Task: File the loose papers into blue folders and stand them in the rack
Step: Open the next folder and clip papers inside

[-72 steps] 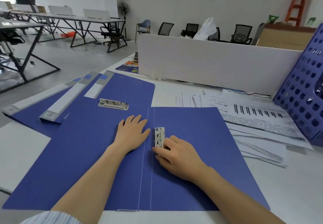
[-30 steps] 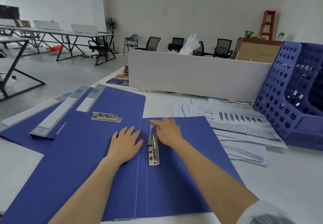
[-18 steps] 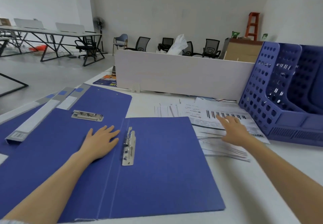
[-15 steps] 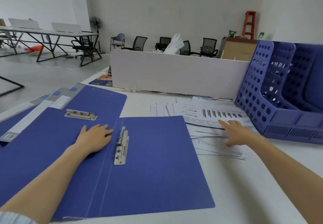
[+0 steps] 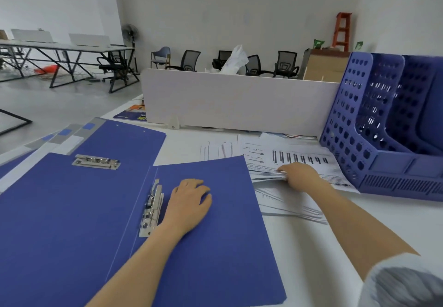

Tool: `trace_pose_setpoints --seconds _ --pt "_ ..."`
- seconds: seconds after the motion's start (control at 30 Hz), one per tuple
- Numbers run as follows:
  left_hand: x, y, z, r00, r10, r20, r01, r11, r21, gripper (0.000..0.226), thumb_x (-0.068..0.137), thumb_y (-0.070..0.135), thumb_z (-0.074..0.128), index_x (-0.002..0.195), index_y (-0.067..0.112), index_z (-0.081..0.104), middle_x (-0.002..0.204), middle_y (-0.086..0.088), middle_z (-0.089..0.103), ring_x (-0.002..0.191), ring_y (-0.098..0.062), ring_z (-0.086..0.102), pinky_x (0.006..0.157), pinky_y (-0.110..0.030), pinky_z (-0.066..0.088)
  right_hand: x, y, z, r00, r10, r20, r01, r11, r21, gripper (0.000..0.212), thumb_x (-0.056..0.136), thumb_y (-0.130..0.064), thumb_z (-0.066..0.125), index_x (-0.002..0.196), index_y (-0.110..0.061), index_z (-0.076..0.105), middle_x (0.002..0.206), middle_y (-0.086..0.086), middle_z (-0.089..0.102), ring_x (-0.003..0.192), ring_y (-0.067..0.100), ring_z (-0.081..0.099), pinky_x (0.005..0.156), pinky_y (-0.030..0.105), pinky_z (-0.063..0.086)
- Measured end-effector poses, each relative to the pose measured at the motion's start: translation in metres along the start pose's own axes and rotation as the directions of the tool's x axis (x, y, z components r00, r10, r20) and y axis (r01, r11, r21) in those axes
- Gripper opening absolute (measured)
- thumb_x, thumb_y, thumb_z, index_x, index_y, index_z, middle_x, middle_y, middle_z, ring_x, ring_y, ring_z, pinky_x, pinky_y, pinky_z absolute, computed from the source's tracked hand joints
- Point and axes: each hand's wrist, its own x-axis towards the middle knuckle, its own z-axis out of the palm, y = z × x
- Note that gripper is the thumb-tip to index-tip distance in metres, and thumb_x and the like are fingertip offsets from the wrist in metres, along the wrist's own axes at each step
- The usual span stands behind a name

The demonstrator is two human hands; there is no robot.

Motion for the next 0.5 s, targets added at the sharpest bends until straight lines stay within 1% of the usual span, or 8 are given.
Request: trace_pose_setpoints --seconds 0.13,0.2,0.23,0.3,0.33,0.4,0.47,0.5 --pt "-0.002 -0.005 -0.007 0.999 -0.003 -0.047 -0.003 0.99 -0.142 0.04 0.093 0.03 0.038 0.11 0.007 0.065 0.122 -0.002 0.061 0.122 -0.019 0.044 0.098 -0.028 0.033 0.003 0.005 0.005 0.985 0.088 -0.15 -0.075 0.993 0.089 0.045 0.088 0.001 0.04 0.127 -0.017 0.053 0.129 0.009 0.058 0.114 0.027 0.056 0.091 0.031 0.044" --pt "-0.004 -0.003 -0.008 0.999 -0.008 -0.051 -0.001 0.985 -0.17 0.05 0.085 0.035 0.033 0.103 0.002 0.066 0.114 -0.005 0.065 0.116 -0.021 0.048 0.091 -0.027 0.035 0.003 0.014 0.004 0.957 0.187 -0.222 -0.124 0.955 0.269 0.034 0.089 0.0 0.041 0.118 -0.007 0.058 0.116 0.016 0.064 0.101 0.031 0.059 0.079 0.032 0.044" --pt "-0.004 -0.003 -0.007 0.999 0.0 -0.055 -0.01 0.984 -0.177 0.047 0.088 0.034 0.035 0.104 0.002 0.066 0.114 -0.004 0.064 0.116 -0.02 0.048 0.092 -0.027 0.035 0.003 0.019 0.004 0.936 0.273 -0.224 -0.158 0.892 0.424 0.029 0.091 -0.001 0.04 0.113 -0.002 0.058 0.107 0.019 0.065 0.091 0.032 0.059 0.072 0.033 0.041" --pt "-0.004 -0.003 -0.007 0.999 0.007 -0.049 -0.016 0.981 -0.192 0.032 0.095 0.023 0.042 0.108 0.004 0.064 0.119 -0.001 0.062 0.118 -0.018 0.047 0.095 -0.025 0.035 -0.001 0.026 0.004 0.883 0.448 -0.138 -0.219 0.655 0.723 0.027 0.095 -0.009 0.042 0.113 0.006 0.055 0.086 0.019 0.06 0.073 0.03 0.05 0.062 0.032 0.036" --pt "-0.003 -0.003 -0.006 0.999 0.01 -0.048 -0.02 0.979 -0.202 0.03 0.096 0.02 0.042 0.109 0.005 0.064 0.12 0.0 0.061 0.117 -0.017 0.048 0.095 -0.024 0.035 -0.003 0.029 0.004 0.852 0.516 -0.092 -0.234 0.531 0.814 0.031 0.096 -0.012 0.043 0.116 0.009 0.053 0.082 0.018 0.056 0.071 0.029 0.048 0.061 0.033 0.038" --pt "-0.002 -0.004 -0.005 0.999 0.007 -0.044 -0.017 0.975 -0.221 0.029 0.096 0.02 0.042 0.109 0.005 0.063 0.119 0.0 0.061 0.115 -0.016 0.049 0.092 -0.023 0.037 -0.009 0.03 0.002 0.803 0.592 -0.069 -0.211 0.39 0.896 0.035 0.096 -0.013 0.043 0.123 0.009 0.048 0.096 0.022 0.057 0.082 0.031 0.051 0.072 0.042 0.044" --pt "-0.002 -0.003 -0.003 0.999 0.005 -0.035 -0.013 0.969 -0.248 0.029 0.096 0.02 0.041 0.111 0.008 0.062 0.119 0.002 0.061 0.115 -0.015 0.05 0.092 -0.021 0.037 -0.02 0.025 -0.005 0.766 0.63 -0.129 -0.163 0.384 0.909 0.034 0.096 -0.006 0.041 0.127 0.006 0.044 0.118 0.027 0.055 0.099 0.037 0.053 0.085 0.045 0.043" --pt "-0.001 -0.004 -0.003 0.999 0.003 -0.037 -0.013 0.963 -0.269 0.028 0.096 0.02 0.042 0.114 0.01 0.061 0.12 0.003 0.06 0.115 -0.013 0.05 0.092 -0.019 0.036 -0.025 0.021 -0.011 0.758 0.629 -0.171 -0.131 0.405 0.905 0.032 0.095 -0.003 0.039 0.126 0.005 0.044 0.123 0.026 0.053 0.104 0.039 0.052 0.085 0.044 0.043"
